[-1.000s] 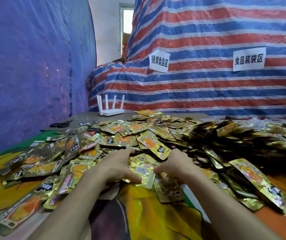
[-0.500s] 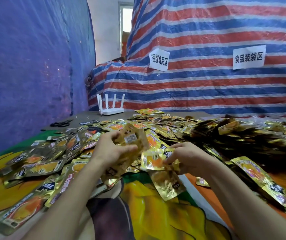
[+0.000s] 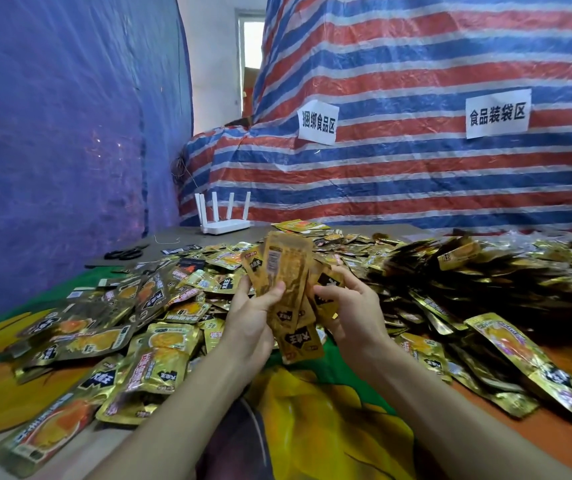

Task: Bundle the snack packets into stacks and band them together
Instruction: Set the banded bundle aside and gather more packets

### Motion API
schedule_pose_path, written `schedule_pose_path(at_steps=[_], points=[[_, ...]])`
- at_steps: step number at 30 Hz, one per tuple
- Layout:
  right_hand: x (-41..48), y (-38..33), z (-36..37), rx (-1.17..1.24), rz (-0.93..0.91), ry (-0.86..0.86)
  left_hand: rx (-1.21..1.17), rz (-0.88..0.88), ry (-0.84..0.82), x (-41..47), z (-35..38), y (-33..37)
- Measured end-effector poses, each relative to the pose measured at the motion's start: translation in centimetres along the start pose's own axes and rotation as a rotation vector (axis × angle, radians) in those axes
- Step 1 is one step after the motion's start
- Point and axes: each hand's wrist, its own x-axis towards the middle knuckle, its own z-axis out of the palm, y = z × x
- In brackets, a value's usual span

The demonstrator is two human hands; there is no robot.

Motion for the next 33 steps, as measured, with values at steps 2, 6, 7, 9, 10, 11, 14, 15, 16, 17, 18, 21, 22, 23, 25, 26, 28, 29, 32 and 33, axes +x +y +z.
schedule_pose_path(at_steps=[2,6,7,9,10,11,14,15,16,17,18,21,22,23,25,26,28,29,32,33], points=[[0.0,-0.1,-0.2,0.046,-0.003,-0.015,0.314,0.071,0.004,-0.1,0.0,-0.2],[0.4,-0.4,-1.3,-0.055,-0.088,-0.061,0.537,0.105,-0.028,-0.4,-0.3,-0.2],[0.5,-0.6,-1.7,-0.131,-0.135,-0.078,0.524,0.107,-0.042,-0.4,-0.3,-0.2],[0.5,-1.4,-2.3,-0.368,-0.25,-0.145,0.54,0.156,-0.081,-0.5,-0.4,-0.2],[0.6,-1.7,-2.4,-0.498,-0.295,-0.177,0.548,0.189,-0.091,-0.4,-0.5,-0.2],[0.6,-1.9,-2.6,-0.635,-0.329,-0.188,0.545,0.217,-0.092,-0.4,-0.5,-0.1],[0.8,-2.2,-2.7,-0.995,-0.365,-0.161,0.509,0.258,-0.08,-0.2,-0.5,-0.1],[0.7,-2.0,-2.5,-1.001,-0.362,-0.184,0.495,0.253,-0.077,-0.2,-0.5,-0.3],[0.6,-1.7,-2.3,-0.912,-0.334,-0.223,0.473,0.237,-0.076,-0.3,-0.3,-0.5],[0.5,-1.4,-2.1,-0.763,-0.287,-0.253,0.456,0.215,-0.073,-0.3,-0.3,-0.8],[0.3,-0.9,-1.9,-0.611,-0.233,-0.266,0.437,0.19,-0.068,-0.3,-0.3,-1.0],[0.3,0.4,-1.6,-0.382,-0.133,-0.175,0.446,0.153,-0.092,-0.1,-0.5,-1.1],[0.3,0.7,-1.6,-0.348,-0.111,-0.143,0.499,0.151,-0.11,-0.1,-0.6,-1.1],[0.3,1.0,-1.6,-0.318,-0.089,-0.115,0.566,0.148,-0.125,-0.1,-0.5,-1.3],[0.3,1.4,-1.2,-0.257,-0.048,-0.077,0.675,0.111,-0.131,-0.5,-0.1,-1.7],[0.3,1.5,-1.0,-0.218,-0.028,-0.067,0.699,0.072,-0.114,-0.6,0.1,-1.9],[0.4,1.5,-0.7,-0.128,0.013,-0.069,0.723,-0.004,-0.089,-0.7,0.4,-2.3],[0.3,1.5,-0.5,-0.107,0.023,-0.079,0.75,-0.034,-0.088,-0.8,0.5,-2.2],[-0.1,1.5,-0.3,-0.17,-0.054,-0.117,0.782,0.015,-0.09,-1.2,0.6,-1.8],[-0.3,1.5,-0.2,-0.201,-0.103,-0.127,0.753,0.057,-0.097,-1.3,0.6,-1.8]])
